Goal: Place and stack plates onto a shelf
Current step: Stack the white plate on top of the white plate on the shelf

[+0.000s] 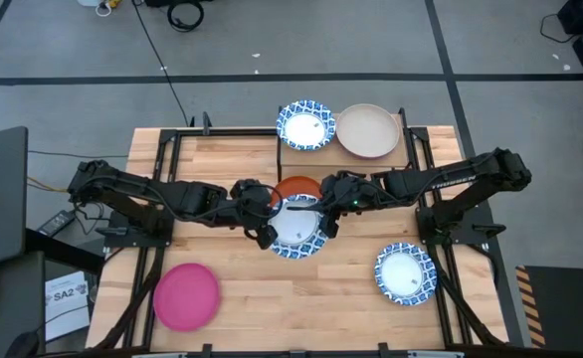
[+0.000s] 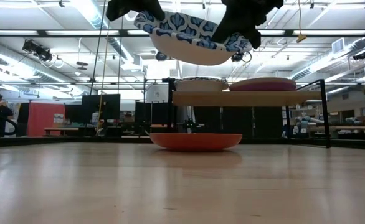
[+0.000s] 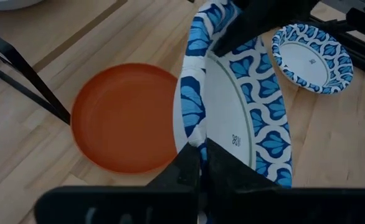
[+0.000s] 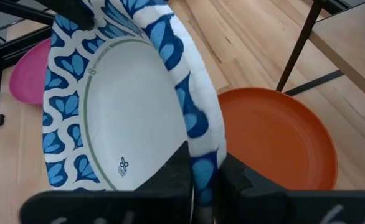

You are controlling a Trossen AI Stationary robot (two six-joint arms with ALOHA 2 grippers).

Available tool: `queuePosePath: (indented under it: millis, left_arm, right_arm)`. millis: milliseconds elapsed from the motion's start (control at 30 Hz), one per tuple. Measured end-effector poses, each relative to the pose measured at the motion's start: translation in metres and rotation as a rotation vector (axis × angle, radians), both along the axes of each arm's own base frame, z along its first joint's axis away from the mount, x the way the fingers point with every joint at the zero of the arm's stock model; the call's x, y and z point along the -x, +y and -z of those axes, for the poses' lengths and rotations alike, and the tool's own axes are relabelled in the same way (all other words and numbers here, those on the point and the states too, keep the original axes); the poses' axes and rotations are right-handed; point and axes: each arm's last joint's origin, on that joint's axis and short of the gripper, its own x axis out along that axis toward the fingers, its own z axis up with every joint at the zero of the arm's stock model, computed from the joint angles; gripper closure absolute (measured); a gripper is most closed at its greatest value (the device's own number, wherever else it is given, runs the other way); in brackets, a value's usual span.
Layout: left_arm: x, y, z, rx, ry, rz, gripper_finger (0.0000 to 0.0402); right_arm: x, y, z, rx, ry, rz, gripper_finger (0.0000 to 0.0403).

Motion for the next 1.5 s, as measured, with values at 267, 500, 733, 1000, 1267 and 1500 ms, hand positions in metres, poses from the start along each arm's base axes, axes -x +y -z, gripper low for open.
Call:
queuePosePath:
  millis: [267, 500, 733, 1000, 1267, 1500]
  left_arm:
    - [0.0, 0.0, 0.0, 0.0, 0.001, 0.001, 0.0387]
    - [0.0, 0.0, 0.0, -0.001, 0.0, 0.002, 0.0388]
    - [-0.005, 0.005, -0.004, -0.008, -0.049, 0.007, 0.0388]
    - [-0.017, 0.039, -0.012, 0.017, -0.143, -0.032, 0.0388]
    - [-0.023, 0.099, -0.023, 0.037, -0.265, -0.068, 0.0388]
    - [-0.014, 0.158, -0.031, 0.04, -0.362, -0.174, 0.0388]
  right_arm:
    - [0.001, 0.0, 0.0, -0.013, 0.01, -0.049, 0.0299]
    - [0.027, -0.003, -0.028, -0.004, -0.055, -0.082, 0.0297]
    - [0.082, -0.009, -0.054, 0.023, -0.037, -0.01, 0.0297]
    - [0.109, 0.014, -0.065, -0.034, -0.071, -0.107, 0.0298]
    - [0.105, 0.053, -0.054, -0.027, -0.014, -0.259, 0.0298]
    - [0.095, 0.08, -0.037, -0.039, 0.064, -0.312, 0.0298]
